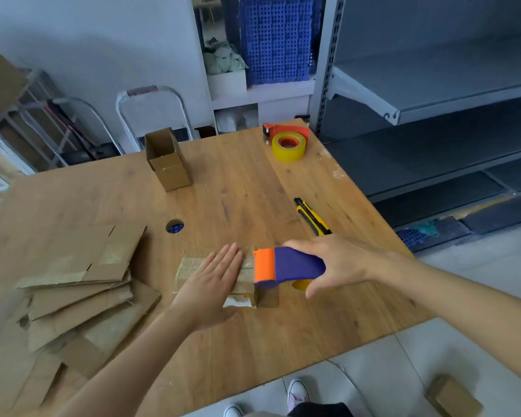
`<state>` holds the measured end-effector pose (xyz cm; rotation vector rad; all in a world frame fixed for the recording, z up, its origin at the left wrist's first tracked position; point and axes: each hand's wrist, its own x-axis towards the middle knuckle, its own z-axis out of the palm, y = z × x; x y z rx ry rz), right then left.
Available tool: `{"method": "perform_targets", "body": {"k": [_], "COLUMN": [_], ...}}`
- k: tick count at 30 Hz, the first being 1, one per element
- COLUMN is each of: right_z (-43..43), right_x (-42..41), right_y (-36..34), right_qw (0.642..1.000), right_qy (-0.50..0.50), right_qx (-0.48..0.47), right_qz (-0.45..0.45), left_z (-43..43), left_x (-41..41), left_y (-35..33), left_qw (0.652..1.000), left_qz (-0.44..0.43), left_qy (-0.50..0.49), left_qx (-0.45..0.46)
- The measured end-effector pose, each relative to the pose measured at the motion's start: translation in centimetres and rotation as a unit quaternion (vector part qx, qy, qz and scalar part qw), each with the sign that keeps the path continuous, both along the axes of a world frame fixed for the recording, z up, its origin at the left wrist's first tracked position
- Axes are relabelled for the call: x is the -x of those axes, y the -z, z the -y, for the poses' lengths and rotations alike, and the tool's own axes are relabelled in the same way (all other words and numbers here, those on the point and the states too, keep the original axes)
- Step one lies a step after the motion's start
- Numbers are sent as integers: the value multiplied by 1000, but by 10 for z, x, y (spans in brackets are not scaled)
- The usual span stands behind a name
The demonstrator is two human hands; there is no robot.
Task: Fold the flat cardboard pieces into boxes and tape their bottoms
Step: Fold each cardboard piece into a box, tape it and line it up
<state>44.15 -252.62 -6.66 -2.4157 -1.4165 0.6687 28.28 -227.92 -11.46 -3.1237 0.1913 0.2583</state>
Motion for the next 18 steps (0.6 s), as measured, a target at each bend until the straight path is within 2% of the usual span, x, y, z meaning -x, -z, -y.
{"method": "perform_targets", "body": {"k": [3,10,18], "right_z": [3,37,26], "right_x": [1,-2,-2], "right_y": [2,-3,6], "right_qw": [1000,997,995], "right_qy": [-1,24,22], "right_qx": [0,10,57], "right_qz": [2,68,80], "left_z": [0,0,2], "left_x": [0,-2,-3], "left_y": [1,0,-4], "left_qw": [1000,1000,999], "left_qz": [-1,-9,-36], "left_qy": [6,5,0], "left_qx": [1,7,-12]}}
